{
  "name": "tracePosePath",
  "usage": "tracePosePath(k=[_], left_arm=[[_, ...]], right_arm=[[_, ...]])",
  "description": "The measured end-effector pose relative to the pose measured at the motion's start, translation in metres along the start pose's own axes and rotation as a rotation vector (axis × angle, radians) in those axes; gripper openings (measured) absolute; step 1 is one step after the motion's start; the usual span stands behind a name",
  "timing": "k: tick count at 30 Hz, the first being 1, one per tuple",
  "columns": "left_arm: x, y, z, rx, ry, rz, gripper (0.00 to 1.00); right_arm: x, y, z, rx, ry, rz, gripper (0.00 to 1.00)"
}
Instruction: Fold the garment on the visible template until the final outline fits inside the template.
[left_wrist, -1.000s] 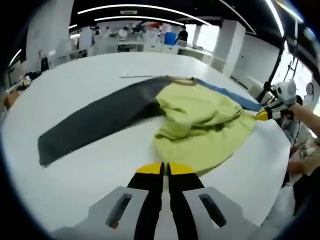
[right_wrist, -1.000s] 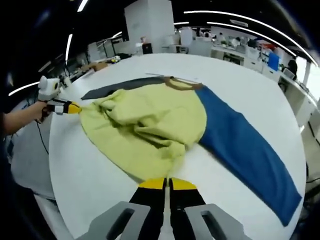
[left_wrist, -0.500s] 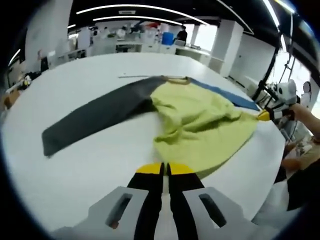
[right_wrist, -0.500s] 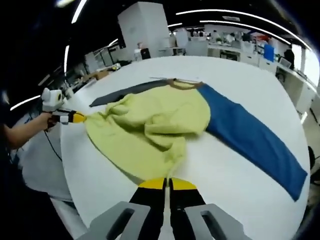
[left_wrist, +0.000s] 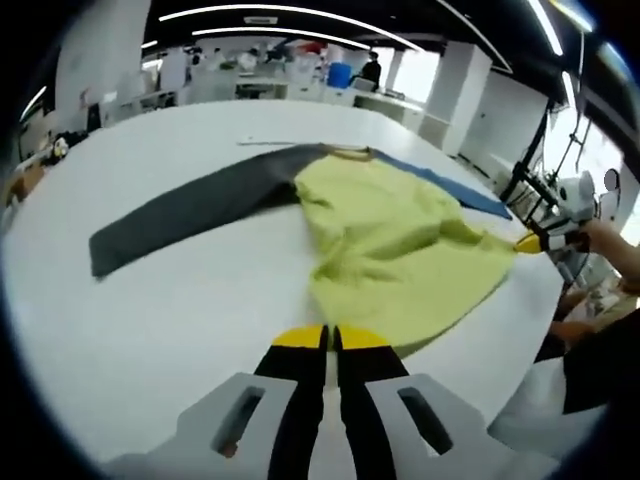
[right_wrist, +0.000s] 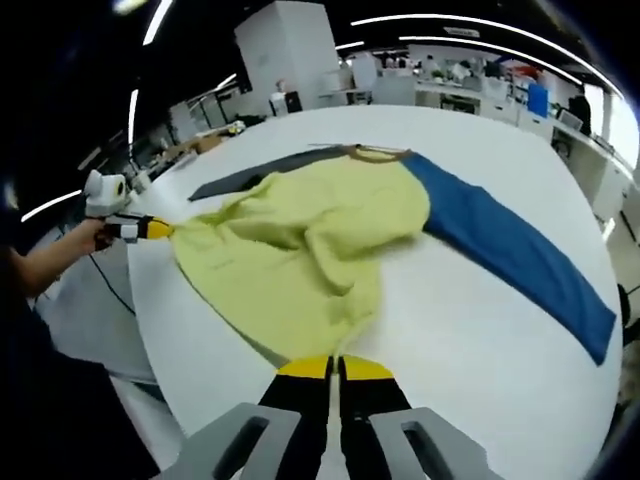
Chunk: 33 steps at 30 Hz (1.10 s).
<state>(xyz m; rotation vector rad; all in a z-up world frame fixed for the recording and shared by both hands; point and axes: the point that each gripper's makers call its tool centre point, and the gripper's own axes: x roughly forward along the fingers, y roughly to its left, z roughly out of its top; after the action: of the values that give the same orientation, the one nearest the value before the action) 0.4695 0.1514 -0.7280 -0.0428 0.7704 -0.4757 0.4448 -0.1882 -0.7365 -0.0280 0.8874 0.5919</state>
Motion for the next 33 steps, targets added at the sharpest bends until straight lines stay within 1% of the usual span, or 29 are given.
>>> tracePosePath(k=[3, 5, 6, 10, 13, 15, 18, 21, 23, 25, 27, 28, 32, 33], left_arm=[[-0.005, -0.001, -0.004, -0.012, 0.004, 0.001, 0.0], [-0.007, -0.003, -0.006, -0.006, 0.003, 0.001, 0.0], [-0.008, -0.005, -0.007, -0.002, 0.005, -0.001, 0.0], [-0.013, -0.008, -0.011, 0.006, 0.007, -0.012, 0.0], [-0.015, -0.01, -0.012, -0.01, -0.002, -0.022, 0.0], [-0.014, -0.012, -0.014, -0.022, 0.0, -0.029, 0.0], [-0.012, -0.012, -0.019, -0.022, 0.023, -0.034, 0.0], [-0.012, -0.012, -0.025, -0.024, 0.043, -0.035, 0.0], [-0.011, -0.011, -0.028, -0.031, 0.049, -0.037, 0.0], [-0.011, -0.011, -0.032, -0.034, 0.057, -0.037, 0.0], [-0.01, -0.01, -0.036, -0.035, 0.074, -0.035, 0.0], [-0.009, -0.009, -0.038, -0.035, 0.079, -0.033, 0.0], [-0.005, -0.008, -0.052, -0.029, 0.126, -0.029, 0.01], [-0.005, -0.007, -0.055, -0.035, 0.139, -0.028, 0.01]], right_arm=[[-0.001, 0.004, -0.005, 0.021, -0.003, 0.0, 0.0], [-0.004, 0.006, -0.009, 0.044, -0.002, -0.002, 0.0], [-0.006, 0.007, -0.011, 0.071, -0.004, -0.002, 0.0], [-0.016, 0.011, -0.01, 0.092, -0.034, -0.002, 0.0], [-0.023, 0.011, -0.012, 0.104, -0.039, -0.02, 0.0], [-0.027, 0.01, -0.012, 0.1, -0.052, -0.043, 0.0], [-0.031, 0.01, -0.011, 0.097, -0.066, -0.065, 0.0], [-0.037, 0.014, -0.01, 0.052, -0.065, -0.088, 0.0], [-0.039, 0.015, -0.013, 0.016, -0.046, -0.107, 0.0], [-0.038, 0.019, -0.019, -0.017, -0.027, -0.108, 0.0], [-0.033, 0.021, -0.031, -0.036, 0.019, -0.103, 0.0], [-0.031, 0.021, -0.035, -0.042, 0.032, -0.106, 0.0], [-0.023, 0.012, -0.053, -0.081, 0.1, -0.155, 0.0], [-0.021, 0.009, -0.06, -0.104, 0.135, -0.168, 0.0]])
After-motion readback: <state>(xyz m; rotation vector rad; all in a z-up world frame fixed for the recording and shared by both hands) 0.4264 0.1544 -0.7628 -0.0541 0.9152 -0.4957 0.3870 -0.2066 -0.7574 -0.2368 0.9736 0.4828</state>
